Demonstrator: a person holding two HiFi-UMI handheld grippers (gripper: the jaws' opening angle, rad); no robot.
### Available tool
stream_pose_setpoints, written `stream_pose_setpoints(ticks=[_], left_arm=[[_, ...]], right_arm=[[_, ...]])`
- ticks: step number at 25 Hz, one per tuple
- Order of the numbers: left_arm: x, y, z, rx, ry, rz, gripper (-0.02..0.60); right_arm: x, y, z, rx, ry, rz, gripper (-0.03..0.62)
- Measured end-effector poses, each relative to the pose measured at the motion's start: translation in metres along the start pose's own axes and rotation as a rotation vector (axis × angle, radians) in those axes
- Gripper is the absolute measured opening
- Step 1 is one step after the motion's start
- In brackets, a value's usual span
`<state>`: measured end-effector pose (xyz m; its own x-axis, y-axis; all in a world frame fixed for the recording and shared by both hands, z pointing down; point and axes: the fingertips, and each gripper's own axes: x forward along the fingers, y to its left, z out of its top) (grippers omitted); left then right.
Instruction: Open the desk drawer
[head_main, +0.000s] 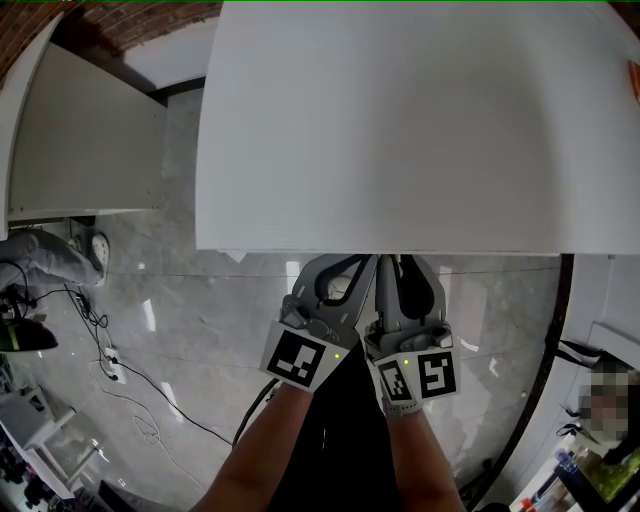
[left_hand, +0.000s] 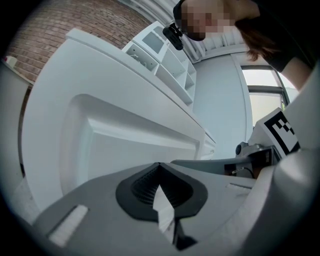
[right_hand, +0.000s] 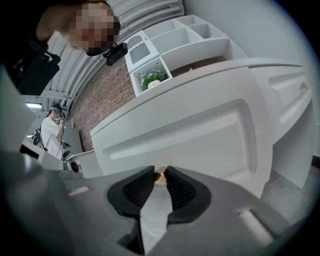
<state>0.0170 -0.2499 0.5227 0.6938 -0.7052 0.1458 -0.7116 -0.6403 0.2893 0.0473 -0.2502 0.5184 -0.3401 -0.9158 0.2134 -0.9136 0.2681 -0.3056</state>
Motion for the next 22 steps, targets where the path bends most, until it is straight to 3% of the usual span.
stream_pose_setpoints(ticks=[22], left_arm=[[-0.028,-0.029,-0.011,0.000,0.029,-0.027,-0.011]], right_arm=[[-0.040,0.011,-0.013,0.017,0.013,-0.013,0.072]])
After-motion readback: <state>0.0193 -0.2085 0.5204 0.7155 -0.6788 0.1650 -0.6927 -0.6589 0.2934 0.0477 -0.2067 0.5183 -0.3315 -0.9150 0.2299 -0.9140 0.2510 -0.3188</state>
